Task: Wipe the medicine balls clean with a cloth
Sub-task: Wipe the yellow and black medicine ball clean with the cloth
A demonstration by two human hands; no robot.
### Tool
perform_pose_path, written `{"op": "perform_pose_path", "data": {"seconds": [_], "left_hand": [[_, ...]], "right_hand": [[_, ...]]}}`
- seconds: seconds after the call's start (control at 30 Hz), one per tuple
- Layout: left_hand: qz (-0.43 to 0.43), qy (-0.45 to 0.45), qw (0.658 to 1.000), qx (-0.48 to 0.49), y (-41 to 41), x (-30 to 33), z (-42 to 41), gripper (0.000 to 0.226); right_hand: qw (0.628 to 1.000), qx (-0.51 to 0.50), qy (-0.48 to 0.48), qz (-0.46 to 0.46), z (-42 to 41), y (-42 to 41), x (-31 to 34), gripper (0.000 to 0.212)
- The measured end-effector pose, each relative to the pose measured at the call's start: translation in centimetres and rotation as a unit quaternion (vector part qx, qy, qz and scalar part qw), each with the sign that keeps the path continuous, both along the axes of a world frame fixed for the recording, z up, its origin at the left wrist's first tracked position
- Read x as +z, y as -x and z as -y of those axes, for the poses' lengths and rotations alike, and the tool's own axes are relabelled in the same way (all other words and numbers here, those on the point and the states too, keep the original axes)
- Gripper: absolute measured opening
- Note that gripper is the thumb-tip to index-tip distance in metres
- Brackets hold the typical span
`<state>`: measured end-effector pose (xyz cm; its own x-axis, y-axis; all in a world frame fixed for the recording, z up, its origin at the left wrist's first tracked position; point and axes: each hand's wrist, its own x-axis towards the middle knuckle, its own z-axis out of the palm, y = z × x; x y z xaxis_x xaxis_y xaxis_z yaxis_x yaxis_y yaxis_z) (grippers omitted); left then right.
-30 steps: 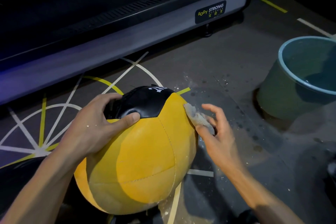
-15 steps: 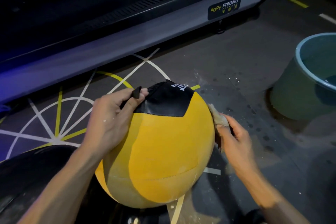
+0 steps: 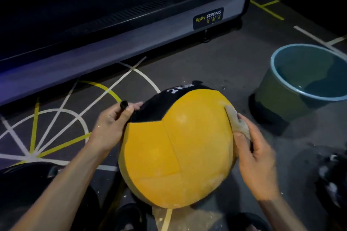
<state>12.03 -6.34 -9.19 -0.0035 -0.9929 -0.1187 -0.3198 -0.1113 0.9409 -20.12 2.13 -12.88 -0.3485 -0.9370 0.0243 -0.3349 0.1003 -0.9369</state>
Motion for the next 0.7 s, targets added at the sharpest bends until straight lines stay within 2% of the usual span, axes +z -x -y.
{"op": "perform_pose_path", "data": {"seconds": [0.07, 0.1, 0.27, 0.43, 0.53, 0.6, 0.67, 0.7], "left_hand": [[0.113, 0.030, 0.993, 0.015, -0.1, 0.8, 0.0, 0.020], [0.142, 0.035, 0.989, 0.015, -0.1, 1.6, -0.2, 0.025], [0.200, 0.011, 0.967, -0.161, 0.8, 3.5, -0.9, 0.047], [0.223, 0.002, 0.964, -0.148, 1.2, 2.5, -0.7, 0.064], [0.221, -0.002, 0.965, -0.144, 1.1, 2.4, -0.4, 0.065], [0.222, -0.002, 0.965, -0.136, 1.3, 2.5, -0.3, 0.058], [0.223, -0.002, 0.967, -0.123, 1.7, 2.5, -0.3, 0.057], [0.225, 0.000, 0.967, -0.120, 1.9, 2.4, -0.2, 0.058]], "right_hand": [[1.000, -0.004, 0.005, -0.004, 0.4, -0.6, 0.2, 0.045], [1.000, -0.002, 0.006, -0.006, 0.4, -0.8, 0.3, 0.046], [0.999, 0.008, 0.028, -0.028, 0.3, -1.3, 0.6, 0.047], [0.997, 0.031, 0.061, -0.041, 1.1, -0.6, 0.4, 0.040], [0.999, -0.014, 0.025, -0.018, 2.9, 0.0, 0.8, 0.034], [0.999, -0.030, 0.024, -0.018, 3.2, -0.9, 1.2, 0.036], [0.996, -0.011, 0.078, -0.043, 2.4, -3.2, 1.8, 0.040], [0.990, 0.031, 0.122, -0.062, 1.5, -4.6, 2.0, 0.042]]}}
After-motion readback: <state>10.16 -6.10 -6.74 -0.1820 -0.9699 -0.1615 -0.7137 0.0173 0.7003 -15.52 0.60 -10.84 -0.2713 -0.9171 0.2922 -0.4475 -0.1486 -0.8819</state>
